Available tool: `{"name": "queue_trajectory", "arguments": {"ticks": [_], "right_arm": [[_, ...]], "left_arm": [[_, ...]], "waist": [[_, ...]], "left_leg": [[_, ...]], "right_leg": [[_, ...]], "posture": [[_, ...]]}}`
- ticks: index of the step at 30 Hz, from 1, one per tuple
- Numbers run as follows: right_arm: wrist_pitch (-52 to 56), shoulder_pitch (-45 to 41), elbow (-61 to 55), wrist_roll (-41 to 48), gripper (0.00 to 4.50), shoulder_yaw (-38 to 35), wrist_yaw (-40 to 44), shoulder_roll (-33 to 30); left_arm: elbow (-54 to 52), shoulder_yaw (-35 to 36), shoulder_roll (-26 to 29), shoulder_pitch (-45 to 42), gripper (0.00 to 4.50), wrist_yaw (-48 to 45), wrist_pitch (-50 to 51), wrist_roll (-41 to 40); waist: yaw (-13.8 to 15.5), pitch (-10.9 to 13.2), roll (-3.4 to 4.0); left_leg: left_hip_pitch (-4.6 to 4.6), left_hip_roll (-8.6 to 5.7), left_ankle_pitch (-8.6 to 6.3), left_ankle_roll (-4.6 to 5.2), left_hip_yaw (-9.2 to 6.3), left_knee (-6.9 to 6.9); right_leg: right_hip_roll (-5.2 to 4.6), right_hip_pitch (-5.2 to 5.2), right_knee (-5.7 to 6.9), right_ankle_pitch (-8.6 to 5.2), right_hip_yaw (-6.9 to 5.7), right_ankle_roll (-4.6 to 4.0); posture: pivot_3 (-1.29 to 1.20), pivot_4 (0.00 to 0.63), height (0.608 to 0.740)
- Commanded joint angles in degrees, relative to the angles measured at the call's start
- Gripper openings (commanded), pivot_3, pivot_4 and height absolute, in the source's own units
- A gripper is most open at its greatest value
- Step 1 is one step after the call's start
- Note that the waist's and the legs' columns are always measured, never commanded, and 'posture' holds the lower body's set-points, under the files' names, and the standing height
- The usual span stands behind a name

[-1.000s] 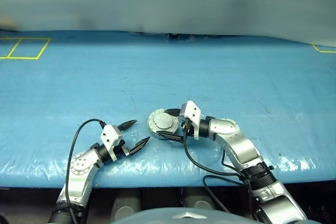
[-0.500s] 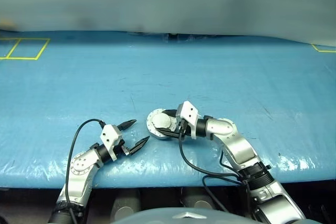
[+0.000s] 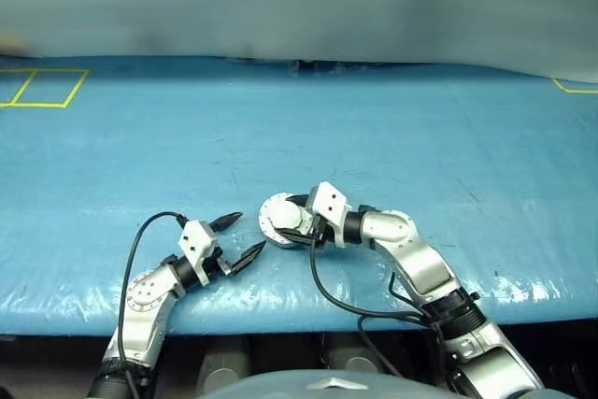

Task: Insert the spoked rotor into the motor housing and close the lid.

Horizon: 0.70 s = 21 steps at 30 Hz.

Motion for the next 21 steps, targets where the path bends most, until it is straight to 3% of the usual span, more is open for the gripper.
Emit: {"name": "queue_trajectory", "arguments": {"ticks": [1,3,14,21], "right_arm": [[2.1,0.9,1.8,-2.2,2.99,1.6,-0.5,-0.9],[2.1,0.9,1.8,-2.2,2.99,1.5,-0.6,-0.9],[2.2,1.1,1.7,-2.2,2.99,1.3,-1.3,-1.1],[2.2,1.2,1.6,-1.9,2.99,1.1,-1.8,-1.0]], "left_arm": [[-3.8,0.8,-0.6,-1.6,4.08,0.0,1.6,-2.5],[-4.2,0.8,-0.5,-2.7,3.64,-1.0,1.7,-3.0],[-3.3,-1.0,0.5,-5.6,0.03,-4.5,4.0,-2.5],[-1.6,-3.1,1.9,-5.5,0.03,-4.3,5.7,1.2]], "waist": [[0.0,0.0,0.00],[0.1,0.0,0.00],[0.1,0.0,-0.01],[0.2,-0.1,-0.03]], "left_leg": [[0.00,0.00,0.00,0.00,0.00,0.01],[0.00,-0.01,0.00,-0.01,0.01,0.02],[-0.01,-0.01,0.02,-0.03,-0.02,-0.06],[-0.01,-0.01,0.02,-0.03,-0.01,-0.01]], "right_leg": [[0.00,0.00,0.00,0.00,0.00,0.00],[0.00,0.00,0.00,0.00,0.00,0.00],[0.01,-0.02,-0.03,0.02,-0.01,0.01],[0.01,0.00,-0.03,0.01,0.00,-0.01]], "posture": [[0.00,0.150,0.740],[0.00,0.150,0.740],[0.00,0.150,0.740],[0.00,0.150,0.740]]}}
